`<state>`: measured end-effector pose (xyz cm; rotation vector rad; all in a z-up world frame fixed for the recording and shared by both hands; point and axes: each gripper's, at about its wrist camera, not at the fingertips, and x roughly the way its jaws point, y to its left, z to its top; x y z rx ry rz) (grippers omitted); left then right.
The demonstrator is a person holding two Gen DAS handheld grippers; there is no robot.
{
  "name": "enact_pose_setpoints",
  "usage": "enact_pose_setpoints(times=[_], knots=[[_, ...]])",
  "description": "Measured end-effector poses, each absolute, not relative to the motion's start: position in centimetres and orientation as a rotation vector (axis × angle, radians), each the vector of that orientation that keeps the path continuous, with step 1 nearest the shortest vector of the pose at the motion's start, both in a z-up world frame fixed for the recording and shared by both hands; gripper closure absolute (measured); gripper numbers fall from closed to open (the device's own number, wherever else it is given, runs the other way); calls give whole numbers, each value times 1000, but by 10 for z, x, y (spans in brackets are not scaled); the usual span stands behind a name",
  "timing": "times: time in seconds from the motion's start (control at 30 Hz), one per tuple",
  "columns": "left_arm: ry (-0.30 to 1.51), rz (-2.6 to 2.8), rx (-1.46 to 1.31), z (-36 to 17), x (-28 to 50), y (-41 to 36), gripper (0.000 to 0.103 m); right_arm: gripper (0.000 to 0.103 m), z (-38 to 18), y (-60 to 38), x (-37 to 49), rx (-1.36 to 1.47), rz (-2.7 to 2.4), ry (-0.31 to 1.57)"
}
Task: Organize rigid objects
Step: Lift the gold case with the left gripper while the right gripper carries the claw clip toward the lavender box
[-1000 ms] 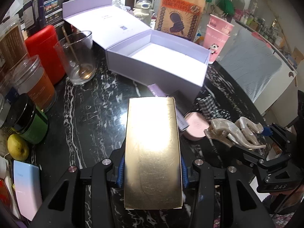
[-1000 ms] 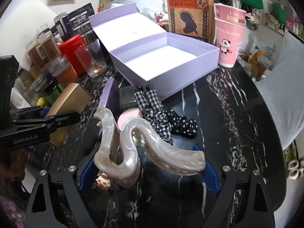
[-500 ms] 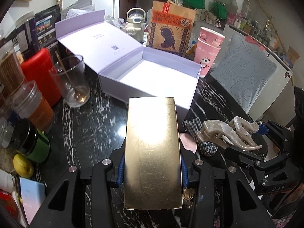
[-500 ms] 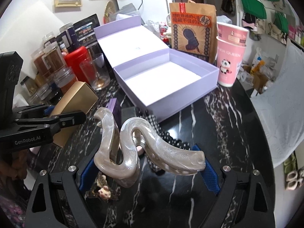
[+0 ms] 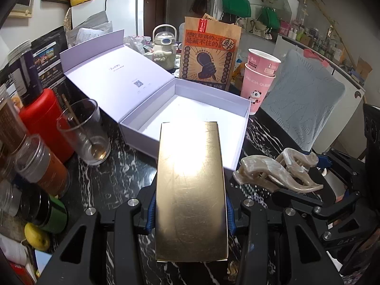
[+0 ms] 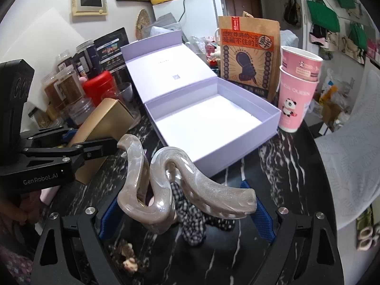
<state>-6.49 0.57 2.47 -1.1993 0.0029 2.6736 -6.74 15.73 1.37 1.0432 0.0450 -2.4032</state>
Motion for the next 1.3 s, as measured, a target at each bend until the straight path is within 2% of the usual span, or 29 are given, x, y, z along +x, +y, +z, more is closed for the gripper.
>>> enact_pose_setpoints(times=[0.73, 1.3], knots=[[75, 2676, -1193, 30, -149, 4, 59, 11, 24, 152, -142, 1010, -2417, 15], [148, 2634, -1215, 23, -220, 9, 59, 11, 34, 146, -210, 962, -2461, 94]])
